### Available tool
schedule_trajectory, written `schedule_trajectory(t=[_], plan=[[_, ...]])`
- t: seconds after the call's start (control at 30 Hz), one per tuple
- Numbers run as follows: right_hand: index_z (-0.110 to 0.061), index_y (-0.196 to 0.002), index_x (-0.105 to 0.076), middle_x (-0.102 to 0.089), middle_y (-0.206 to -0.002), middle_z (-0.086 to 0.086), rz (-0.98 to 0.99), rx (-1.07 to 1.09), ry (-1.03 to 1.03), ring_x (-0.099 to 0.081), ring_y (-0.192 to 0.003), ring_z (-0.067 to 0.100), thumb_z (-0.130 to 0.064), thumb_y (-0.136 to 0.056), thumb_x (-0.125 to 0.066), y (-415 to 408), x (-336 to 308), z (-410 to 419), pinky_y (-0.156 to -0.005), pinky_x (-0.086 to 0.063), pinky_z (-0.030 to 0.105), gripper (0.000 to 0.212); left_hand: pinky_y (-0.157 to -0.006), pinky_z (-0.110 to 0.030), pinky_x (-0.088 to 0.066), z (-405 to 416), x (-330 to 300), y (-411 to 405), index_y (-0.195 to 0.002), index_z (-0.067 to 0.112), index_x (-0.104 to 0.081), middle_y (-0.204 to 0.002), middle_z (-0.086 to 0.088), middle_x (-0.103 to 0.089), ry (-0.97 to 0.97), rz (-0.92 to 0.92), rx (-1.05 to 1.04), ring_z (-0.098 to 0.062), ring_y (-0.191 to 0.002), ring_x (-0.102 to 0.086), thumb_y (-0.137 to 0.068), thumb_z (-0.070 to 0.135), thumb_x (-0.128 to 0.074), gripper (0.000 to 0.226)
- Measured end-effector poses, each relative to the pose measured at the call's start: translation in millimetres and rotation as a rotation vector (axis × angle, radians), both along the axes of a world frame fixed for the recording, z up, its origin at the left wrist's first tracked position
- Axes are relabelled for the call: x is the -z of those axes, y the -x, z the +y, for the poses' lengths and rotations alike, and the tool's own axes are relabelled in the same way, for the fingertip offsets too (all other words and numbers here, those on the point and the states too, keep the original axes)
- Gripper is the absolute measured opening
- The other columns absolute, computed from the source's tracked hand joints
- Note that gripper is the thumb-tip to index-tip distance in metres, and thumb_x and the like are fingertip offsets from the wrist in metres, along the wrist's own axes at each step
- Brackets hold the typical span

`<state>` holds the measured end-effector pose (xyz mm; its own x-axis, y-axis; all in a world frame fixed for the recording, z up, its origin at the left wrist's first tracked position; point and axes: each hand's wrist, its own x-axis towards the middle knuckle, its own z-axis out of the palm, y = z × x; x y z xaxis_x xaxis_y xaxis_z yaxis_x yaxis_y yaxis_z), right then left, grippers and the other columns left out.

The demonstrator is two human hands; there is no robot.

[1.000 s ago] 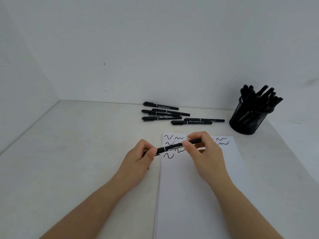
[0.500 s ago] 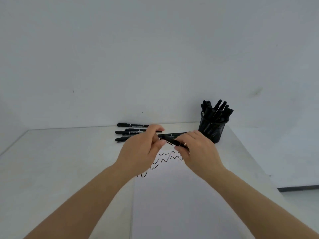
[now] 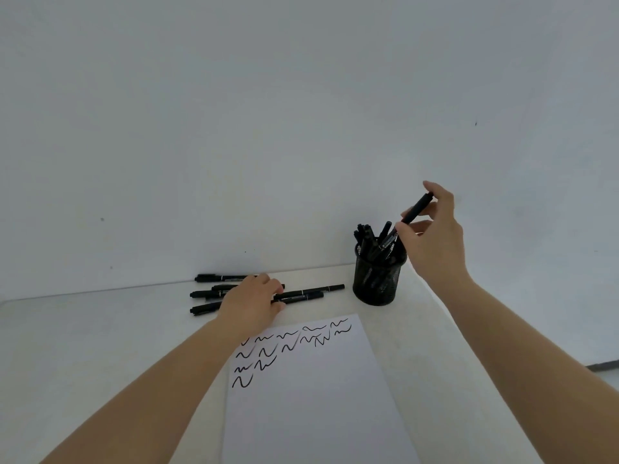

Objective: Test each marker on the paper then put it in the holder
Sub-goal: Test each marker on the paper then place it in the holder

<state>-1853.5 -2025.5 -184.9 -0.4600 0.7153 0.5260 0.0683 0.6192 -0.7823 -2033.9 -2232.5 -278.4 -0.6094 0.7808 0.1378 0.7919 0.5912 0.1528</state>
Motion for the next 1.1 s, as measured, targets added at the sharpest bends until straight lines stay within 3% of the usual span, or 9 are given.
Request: schedule_trajectory(t=[0.2, 0.43, 0.57, 0.7, 0.83, 0.97, 1.1], plan=[[-0.035, -0.124, -0.035, -0.059, -0.079, -0.014, -0.109, -0.009, -0.136, -0.063, -0.077, 0.013, -0.009, -0.082, -0.059, 13, 14, 3, -0.068, -0.048, 0.031, 0.055, -0.082, -0.032, -0.043, 12, 10, 6, -0.117, 0.025, -0.052, -0.116, 0.003, -0.052, 0.041, 0.033, -0.040, -0.017, -0.112, -0.045, -0.091, 0.039, -0.047, 0.029], [-0.018, -0.121, -0.046, -0.054, -0.085, -0.001, -0.355, -0.010, -0.326, -0.054, -0.076, 0.027, -0.008, -0.086, -0.054, 20, 38, 1, -0.066, -0.034, 0.029, 0.036, -0.081, -0.033, -0.043, 20, 18, 8, -0.113, 0.024, -0.054, -0.112, 0.003, -0.054, 0.015, 0.056, -0.048, -0.018, -0.109, -0.048, -0.090, 0.039, -0.049, 0.028], [-0.016, -0.121, -0.048, -0.062, -0.103, 0.006, -0.456, 0.036, -0.344, -0.057, -0.086, 0.029, -0.013, -0.088, -0.054, 20, 47, 1, -0.067, -0.035, 0.030, 0.034, -0.079, -0.032, -0.041, 21, 19, 8, -0.113, 0.024, -0.053, -0.111, 0.002, -0.055, 0.018, 0.104, -0.042, -0.020, -0.106, -0.050, -0.089, 0.041, -0.051, 0.029], [-0.017, -0.122, -0.051, -0.060, -0.114, 0.004, -0.479, 0.065, -0.390, -0.056, -0.098, 0.026, -0.015, -0.088, -0.053, 19, 49, -2, -0.075, -0.041, 0.033, 0.034, -0.073, -0.033, -0.041, 20, 18, 6, -0.116, 0.020, -0.053, -0.111, -0.001, -0.056, 0.073, 0.166, -0.028, -0.025, -0.098, -0.058, -0.091, 0.040, -0.046, 0.032], [-0.015, -0.128, -0.047, -0.057, -0.116, 0.007, -0.521, 0.091, -0.411, -0.048, -0.106, 0.028, -0.018, -0.088, -0.054, 19, 46, -4, -0.080, -0.040, 0.035, 0.041, -0.078, -0.036, -0.045, 20, 16, 6, -0.122, 0.016, -0.051, -0.114, -0.005, -0.055, 0.147, 0.206, -0.003, -0.027, -0.103, -0.057, -0.093, 0.028, -0.044, 0.032], [-0.011, -0.128, -0.049, -0.055, -0.116, 0.011, -0.496, 0.125, -0.488, -0.045, -0.107, 0.032, -0.016, -0.084, -0.059, 16, 41, -13, -0.086, -0.039, 0.039, 0.045, -0.086, -0.038, -0.045, 14, 16, 7, -0.124, 0.016, -0.051, -0.116, -0.006, -0.055, 0.013, 0.059, -0.028, -0.028, -0.104, -0.056, -0.089, 0.019, -0.049, 0.035], [-0.005, -0.113, -0.058, -0.059, -0.108, 0.015, -0.328, 0.162, -0.569, -0.051, -0.101, 0.038, -0.007, -0.075, -0.065, 9, 38, -30, -0.080, -0.042, 0.042, 0.038, -0.088, -0.033, -0.042, 1, 12, 6, -0.121, 0.015, -0.056, -0.115, -0.005, -0.059, -0.163, -0.018, -0.067, -0.024, -0.105, -0.056, -0.088, 0.018, -0.054, 0.033]])
